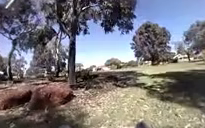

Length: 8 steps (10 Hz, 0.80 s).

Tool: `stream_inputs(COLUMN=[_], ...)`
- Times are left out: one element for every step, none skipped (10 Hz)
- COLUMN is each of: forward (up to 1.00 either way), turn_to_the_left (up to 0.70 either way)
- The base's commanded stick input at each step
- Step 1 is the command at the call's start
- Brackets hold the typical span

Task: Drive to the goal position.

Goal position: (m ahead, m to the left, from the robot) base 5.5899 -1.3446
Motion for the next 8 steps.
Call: stream_inputs(forward=[0.7,0.7,0.7,0.7,0.7,0.7,0.7,0.7], turn_to_the_left=[-0.27,-0.27,-0.27,-0.27,-0.27,-0.27,-0.27,-0.27])
